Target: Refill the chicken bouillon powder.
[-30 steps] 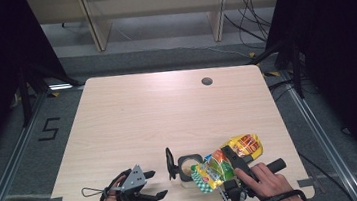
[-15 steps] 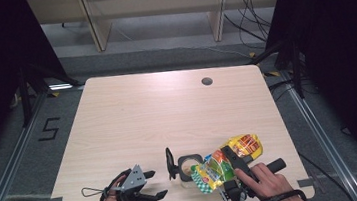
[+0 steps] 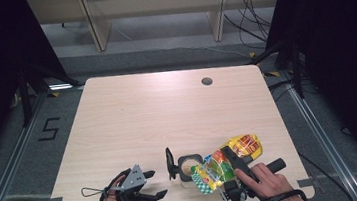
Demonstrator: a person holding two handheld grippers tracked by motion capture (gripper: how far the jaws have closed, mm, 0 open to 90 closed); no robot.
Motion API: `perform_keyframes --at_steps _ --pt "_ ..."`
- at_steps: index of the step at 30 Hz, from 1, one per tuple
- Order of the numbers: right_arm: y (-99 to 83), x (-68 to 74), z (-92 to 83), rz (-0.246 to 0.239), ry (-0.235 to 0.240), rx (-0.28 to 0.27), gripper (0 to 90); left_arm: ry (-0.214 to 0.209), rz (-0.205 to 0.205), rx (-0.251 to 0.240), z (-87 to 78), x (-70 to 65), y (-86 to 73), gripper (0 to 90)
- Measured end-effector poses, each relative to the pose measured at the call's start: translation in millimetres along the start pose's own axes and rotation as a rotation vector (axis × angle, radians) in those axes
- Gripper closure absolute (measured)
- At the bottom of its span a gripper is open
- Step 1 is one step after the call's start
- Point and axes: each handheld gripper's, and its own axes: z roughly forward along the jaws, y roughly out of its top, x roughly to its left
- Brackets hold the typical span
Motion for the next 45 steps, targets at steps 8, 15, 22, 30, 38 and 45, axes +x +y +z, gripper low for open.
perform_keyframes --at_steps 8,15,22,30,38,45 --pt "0.9 0.8 0.0 0.006 -0.017 -0.005 42.8 0.0 0.0 0.0 0.0 -0.2 0.0 25.1" --pt "-0.2 4.3 -1.9 0.054 -0.005 0.025 42.8 -0.009 0.022 0.007 -1.0 1.6 0.9 25.2" --pt "-2.2 -0.5 -0.9 -0.021 -0.006 0.008 42.8 -0.01 0.027 0.01 -1.2 1.7 1.1 25.2" --pt "-2.4 0.3 0.4 -0.007 -0.024 -0.004 42.8 -0.007 0.026 -0.003 -0.1 1.5 0.6 25.2" --pt "-3.0 -0.5 -1.0 -0.006 -0.022 0.009 42.8 0.002 0.001 0.002 -0.1 -0.2 -0.1 25.2" --pt "-2.5 -0.8 -0.9 -0.006 -0.029 0.009 42.8 0.006 0.021 0.027 -1.3 1.7 0.3 25.1"
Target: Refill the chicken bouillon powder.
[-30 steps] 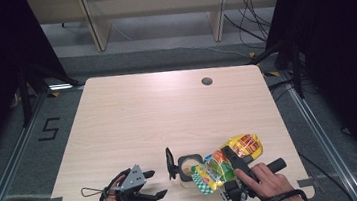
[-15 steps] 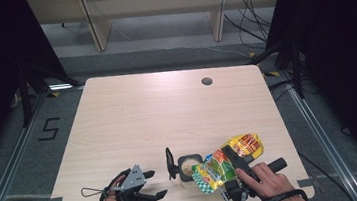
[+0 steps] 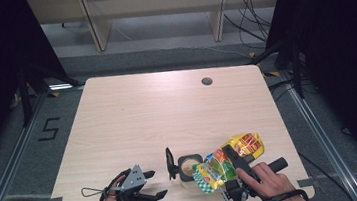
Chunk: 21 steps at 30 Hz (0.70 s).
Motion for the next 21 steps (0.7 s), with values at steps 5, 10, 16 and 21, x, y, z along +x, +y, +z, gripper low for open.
perform_keyframes --at_steps 5,10,16,21 --pt "0.5 0.0 -0.3 0.002 0.001 0.0 42.9 0.004 -0.001 0.001 -0.1 -0.2 0.0 25.1" --pt "-0.2 -1.3 -0.5 -0.012 0.0 0.004 42.9 -0.008 0.012 -0.014 0.7 0.3 0.3 25.1" --pt "-0.4 -2.0 -1.4 -0.01 0.014 0.009 42.9 -0.007 -0.006 -0.013 0.9 -0.6 0.0 25.1" --pt "-0.2 -2.2 -0.7 -0.017 0.008 0.004 42.9 -0.008 0.003 -0.014 0.7 0.0 0.2 25.1"
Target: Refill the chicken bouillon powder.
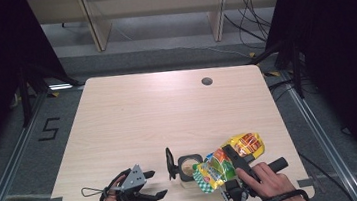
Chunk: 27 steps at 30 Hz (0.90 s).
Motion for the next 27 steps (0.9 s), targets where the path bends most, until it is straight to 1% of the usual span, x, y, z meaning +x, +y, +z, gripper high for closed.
perform_keyframes --at_steps 1,3,4,6,7,8,9,10,11,12,14,15,19,20,21,23,24,26,27 --pt "0.0 -0.1 -0.1 0.001 -0.002 -0.001 42.9 -0.002 0.009 0.0 0.0 0.7 0.2 25.1" --pt "-0.1 0.1 -0.3 0.004 -0.008 -0.001 42.9 -0.002 -0.015 -0.001 0.4 -0.6 -0.4 25.0" --pt "0.0 0.5 -1.1 0.01 0.003 0.008 42.9 -0.002 0.009 0.002 0.1 0.9 0.1 24.8" --pt "0.2 0.1 -0.9 0.001 -0.001 0.002 42.9 -0.001 0.006 0.001 0.0 0.5 0.2 24.8" --pt "1.2 2.0 -1.5 0.031 -0.002 0.012 42.9 0.004 -0.024 -0.001 0.1 -1.4 -0.4 24.8" --pt "1.4 1.9 -1.6 0.027 -0.001 0.012 42.9 0.006 -0.023 0.001 0.0 -1.1 -0.4 24.7" --pt "1.1 0.9 -1.3 0.01 -0.002 0.007 42.9 0.006 -0.024 0.002 0.0 -1.1 -0.4 24.7" --pt "0.6 1.8 -0.9 0.01 -0.001 0.004 42.9 0.007 -0.023 0.003 0.0 -1.1 -0.5 24.7" --pt "1.4 1.7 -2.4 0.014 0.01 0.023 42.9 0.006 -0.024 0.002 0.0 -1.1 -0.5 24.7" --pt "1.6 3.6 -2.0 0.027 0.005 0.025 43.0 0.002 -0.023 0.001 0.2 -0.8 -0.6 24.7" --pt "2.0 2.3 -2.4 0.007 -0.004 0.026 43.0 0.008 -0.023 0.003 0.0 -1.0 -0.4 24.7" --pt "2.0 1.8 -2.4 0.0 -0.003 0.024 43.0 0.004 -0.023 0.002 0.2 -0.9 -0.5 24.7" --pt "2.3 2.1 -3.0 0.004 0.002 0.027 43.0 0.003 -0.024 0.0 0.2 -0.7 -0.5 24.7" --pt "2.2 2.0 -2.7 0.002 0.002 0.024 43.1 0.003 -0.024 0.001 0.2 -0.8 -0.6 24.7" --pt "2.3 1.6 -2.4 -0.012 -0.003 0.02 43.1 0.003 -0.024 0.001 0.2 -0.8 -0.6 24.7" --pt "2.1 2.0 -2.4 -0.007 -0.001 0.021 43.0 0.008 -0.024 0.002 0.0 -1.0 -0.5 24.7" --pt "2.2 1.9 -2.4 -0.008 -0.002 0.021 43.1 0.0 -0.027 -0.002 0.3 -0.9 -0.6 24.7" --pt "2.3 1.9 -2.4 -0.012 -0.004 0.018 43.1 0.0 -0.027 -0.003 0.3 -1.0 -0.6 24.6" --pt "2.7 0.4 -1.7 -0.029 -0.008 0.008 43.1 0.0 -0.027 -0.003 0.3 -1.0 -0.5 24.7"
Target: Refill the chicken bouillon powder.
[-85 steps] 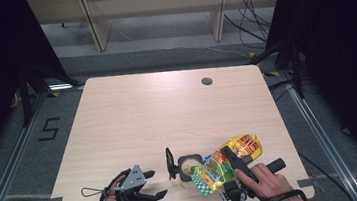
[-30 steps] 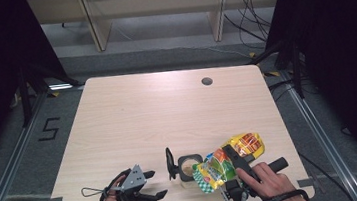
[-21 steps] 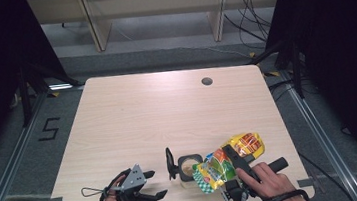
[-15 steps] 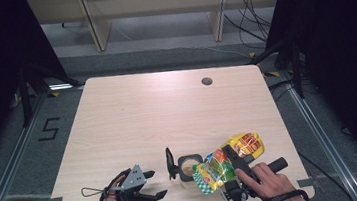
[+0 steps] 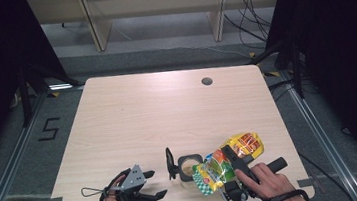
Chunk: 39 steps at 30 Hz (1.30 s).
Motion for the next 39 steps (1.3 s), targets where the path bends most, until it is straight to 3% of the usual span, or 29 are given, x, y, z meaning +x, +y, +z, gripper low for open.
perform_keyframes --at_steps 7,8,9,10,11,27,28,36,38,39 --pt "0.0 -1.5 0.1 -0.015 -0.006 -0.008 43.5 0.001 0.0 0.0 -0.1 0.0 0.0 24.7" --pt "-0.3 0.3 0.0 0.015 -0.002 -0.003 43.5 0.001 0.0 0.0 -0.1 0.0 0.0 24.7" --pt "0.1 -2.5 0.3 -0.024 -0.007 -0.009 43.5 0.006 0.003 0.002 -0.3 -0.2 0.1 24.7" --pt "0.1 -2.9 0.5 -0.029 -0.008 -0.011 43.5 0.006 0.002 0.003 -0.3 -0.3 0.1 24.7" --pt "-0.2 -1.1 0.3 -0.007 -0.001 -0.005 43.5 0.006 0.002 0.003 -0.3 -0.3 0.1 24.7" --pt "-0.1 -1.7 0.8 -0.02 -0.005 -0.007 43.8 0.004 0.004 0.005 0.0 0.1 -0.2 24.6" --pt "0.1 -0.1 0.2 0.001 -0.003 0.006 43.8 0.005 0.004 0.005 0.0 0.1 -0.2 24.6" --pt "-0.1 -2.0 -0.3 -0.015 -0.01 0.013 43.8 0.004 -0.001 0.004 -0.1 0.1 0.0 24.7" --pt "-0.3 -0.8 -0.7 0.003 -0.005 0.024 43.8 0.006 0.001 0.006 -0.3 0.5 0.1 24.6" --pt "-0.6 -5.8 -0.8 -0.055 -0.011 0.022 43.8 0.006 0.002 0.006 -0.3 0.6 0.1 24.7"
